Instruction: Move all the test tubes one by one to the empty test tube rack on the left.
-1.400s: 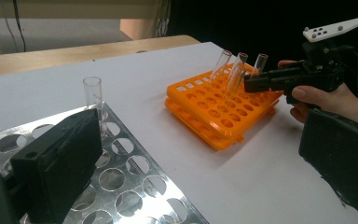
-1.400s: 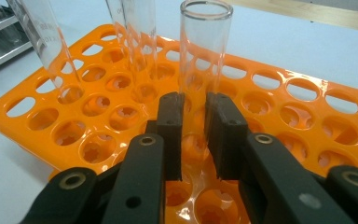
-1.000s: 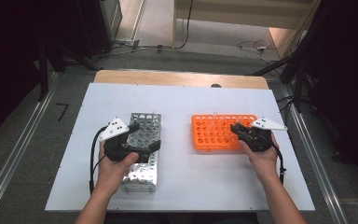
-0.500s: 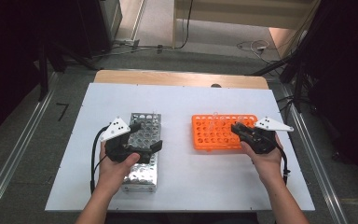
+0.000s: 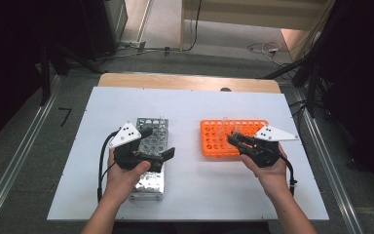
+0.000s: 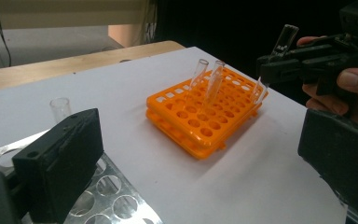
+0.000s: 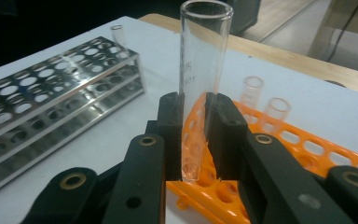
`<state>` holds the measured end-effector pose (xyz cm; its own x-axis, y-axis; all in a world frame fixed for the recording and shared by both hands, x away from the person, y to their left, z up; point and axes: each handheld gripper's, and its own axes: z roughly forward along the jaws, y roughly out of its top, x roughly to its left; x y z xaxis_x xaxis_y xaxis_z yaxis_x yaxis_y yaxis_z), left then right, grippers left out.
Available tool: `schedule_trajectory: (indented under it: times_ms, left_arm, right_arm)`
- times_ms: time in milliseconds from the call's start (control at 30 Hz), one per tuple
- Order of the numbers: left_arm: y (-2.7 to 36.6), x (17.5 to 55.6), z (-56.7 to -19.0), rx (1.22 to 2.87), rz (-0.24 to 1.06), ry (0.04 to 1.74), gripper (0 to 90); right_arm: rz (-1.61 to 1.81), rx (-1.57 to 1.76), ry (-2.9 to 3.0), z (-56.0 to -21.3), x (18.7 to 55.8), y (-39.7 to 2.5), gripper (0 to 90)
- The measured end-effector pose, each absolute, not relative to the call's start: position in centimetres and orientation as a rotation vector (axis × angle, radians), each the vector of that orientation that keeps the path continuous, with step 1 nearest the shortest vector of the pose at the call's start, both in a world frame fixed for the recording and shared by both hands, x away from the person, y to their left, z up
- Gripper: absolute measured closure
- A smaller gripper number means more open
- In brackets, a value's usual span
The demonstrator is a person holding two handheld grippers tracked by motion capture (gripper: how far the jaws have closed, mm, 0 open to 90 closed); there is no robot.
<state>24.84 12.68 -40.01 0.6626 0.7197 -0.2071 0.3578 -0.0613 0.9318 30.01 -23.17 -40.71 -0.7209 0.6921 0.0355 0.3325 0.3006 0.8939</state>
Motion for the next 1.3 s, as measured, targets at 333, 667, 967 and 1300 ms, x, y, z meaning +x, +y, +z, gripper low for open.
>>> schedule_trajectory:
  times_ms: [333,667,967,1300]
  left_arm:
    - [10.9,24.5,-39.4,1.677,0.327,0.824,4.7]
    - [8.9,24.3,-39.2,1.708,0.298,0.79,16.6]
    - [7.7,24.2,-39.3,1.733,0.29,0.784,29.9]
    - [6.4,23.8,-39.4,1.762,0.265,0.722,46.9]
  right_arm:
    - [1.409,0.811,2.307,-40.8,28.4,-20.1,74.2]
    - [1.405,0.737,2.378,-41.3,27.3,-17.9,74.2]
    - [1.396,0.701,2.418,-41.8,26.8,-16.8,74.2]
    - [1.4,0.666,2.441,-41.8,26.1,-15.8,74.2]
